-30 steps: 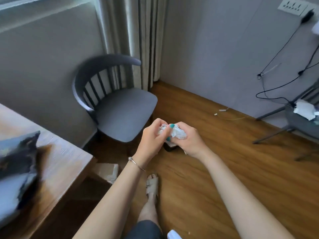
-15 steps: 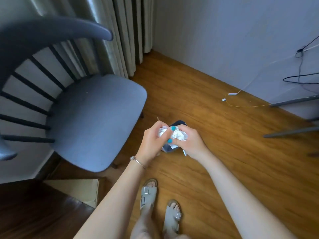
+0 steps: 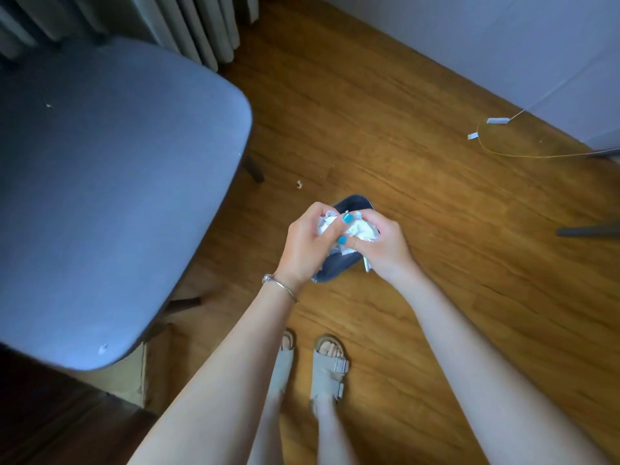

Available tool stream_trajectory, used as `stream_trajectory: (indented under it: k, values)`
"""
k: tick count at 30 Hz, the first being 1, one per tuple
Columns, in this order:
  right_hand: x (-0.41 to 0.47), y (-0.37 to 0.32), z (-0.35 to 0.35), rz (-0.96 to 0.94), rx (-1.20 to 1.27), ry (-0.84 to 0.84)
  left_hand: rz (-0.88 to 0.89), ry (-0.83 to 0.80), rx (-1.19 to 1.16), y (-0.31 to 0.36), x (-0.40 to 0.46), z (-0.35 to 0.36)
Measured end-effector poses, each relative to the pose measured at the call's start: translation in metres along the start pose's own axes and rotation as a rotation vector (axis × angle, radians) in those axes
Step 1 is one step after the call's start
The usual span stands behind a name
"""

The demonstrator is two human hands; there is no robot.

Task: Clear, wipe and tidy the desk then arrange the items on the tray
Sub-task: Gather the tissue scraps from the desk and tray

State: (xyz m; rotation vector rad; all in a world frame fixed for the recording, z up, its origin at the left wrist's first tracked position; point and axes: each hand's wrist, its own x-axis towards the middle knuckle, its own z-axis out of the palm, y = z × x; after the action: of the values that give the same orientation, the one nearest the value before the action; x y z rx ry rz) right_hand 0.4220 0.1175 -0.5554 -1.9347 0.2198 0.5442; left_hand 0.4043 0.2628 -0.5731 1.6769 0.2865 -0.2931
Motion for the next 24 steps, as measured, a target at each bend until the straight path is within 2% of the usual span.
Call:
stream_trajectory:
  k: [7,12,19,24]
  values:
    - [0.049,0.072,-0.002,0.03,-0.038,0.0,0.013,-0.021,0.025,-0.071,0.044,0.037]
    - [0.076,0.113,0.007,0.024,-0.09,-0.007,-0.072,-0.023,-0.054,-0.113,0.06,0.051]
    - [0.107,0.142,0.015,0.04,0.003,-0.022,-0.141,0.039,-0.106,-0.141,0.081,0.06]
    - [0.12,0.16,0.01,0.072,-0.084,-0.074,-0.222,0.055,-0.093,-0.156,0.09,0.06]
